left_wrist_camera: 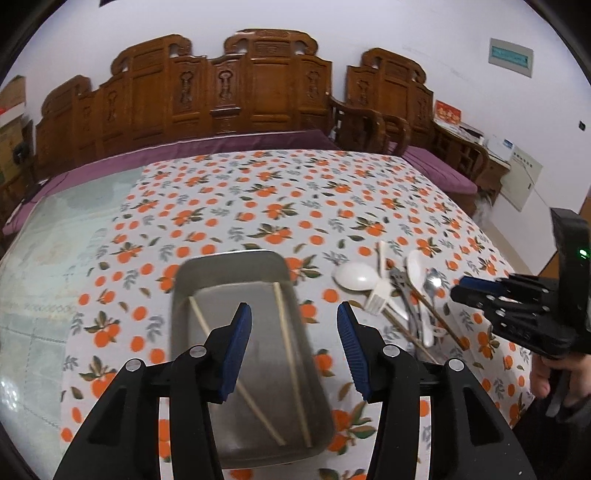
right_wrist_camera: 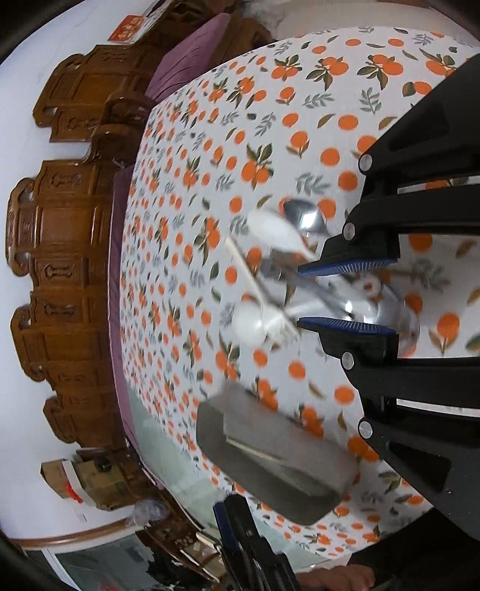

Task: Organize utensils
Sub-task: 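Move the right tool to the pile and grasp another wooden chopstick, then grasp the white plastic fork with the left tool while the right tool holds its chopstick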

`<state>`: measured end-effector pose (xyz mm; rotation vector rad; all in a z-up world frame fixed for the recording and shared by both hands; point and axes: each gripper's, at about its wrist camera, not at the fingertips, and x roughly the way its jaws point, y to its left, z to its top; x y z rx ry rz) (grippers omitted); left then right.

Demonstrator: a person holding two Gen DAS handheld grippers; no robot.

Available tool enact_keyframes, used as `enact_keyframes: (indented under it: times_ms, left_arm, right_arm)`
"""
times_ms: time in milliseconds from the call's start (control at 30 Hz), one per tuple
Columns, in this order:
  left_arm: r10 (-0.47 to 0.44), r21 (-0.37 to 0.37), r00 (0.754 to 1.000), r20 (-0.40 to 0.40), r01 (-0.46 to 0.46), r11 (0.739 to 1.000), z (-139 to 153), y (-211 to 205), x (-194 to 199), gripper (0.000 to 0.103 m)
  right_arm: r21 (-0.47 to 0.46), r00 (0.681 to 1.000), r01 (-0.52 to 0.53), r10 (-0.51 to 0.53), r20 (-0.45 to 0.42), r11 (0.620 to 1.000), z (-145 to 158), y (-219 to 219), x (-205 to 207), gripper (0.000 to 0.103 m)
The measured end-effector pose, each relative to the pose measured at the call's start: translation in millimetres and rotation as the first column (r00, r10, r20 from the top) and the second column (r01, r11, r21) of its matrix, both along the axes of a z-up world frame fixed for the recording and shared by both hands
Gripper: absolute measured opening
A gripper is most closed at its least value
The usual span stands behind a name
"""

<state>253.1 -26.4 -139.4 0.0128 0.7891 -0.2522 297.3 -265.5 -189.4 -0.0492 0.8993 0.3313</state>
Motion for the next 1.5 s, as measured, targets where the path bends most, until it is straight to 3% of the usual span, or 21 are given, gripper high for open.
enact_keyframes:
  times_ms: [233,733,867,933,1200,1500]
  left_arm:
    - [-0.029,-0.014,1.000,-0.012,0.028,0.999,-8.9,-24.1,-3.7,0.046]
    - [-0.084,0.029,0.996,-0.018,0.085,0.996,-24.5,-63.1,-16.3,0.046]
    - [-0.093,0.042,0.995,-0.026,0.094,0.995,-30.8,-69.0,-18.1,0.046]
    - [-0.096,0.056,0.995,-0.025,0.097,0.994,-32.4,-72.4,-19.7,0.046]
    - [-0.117,0.095,0.992,-0.051,0.121,0.988,-32.0,-89.2,-7.3,0.046]
    - [-0.113,0.096,0.984,-0.138,0.127,0.987,-40.3,-115.3,38.0,0.046]
  right_arm:
    - [0.017,0.999,0.007,-0.006,-0.044,1.000,-31.8,-11.7,5.9,0.025]
    - [-0.017,0.997,-0.027,0.026,-0.067,0.999,-50.7,-7.9,18.1,0.019]
    - [-0.035,0.997,-0.033,0.030,-0.074,0.999,-55.0,-8.7,20.7,0.015]
    - [-0.043,0.996,-0.029,0.026,-0.083,0.999,-56.5,-10.6,22.4,0.007]
    - [0.011,0.999,-0.021,0.022,-0.047,1.000,-37.2,-26.8,21.2,0.006]
    - [0.034,0.999,0.045,-0.045,-0.010,0.998,-22.0,-59.8,23.5,0.006]
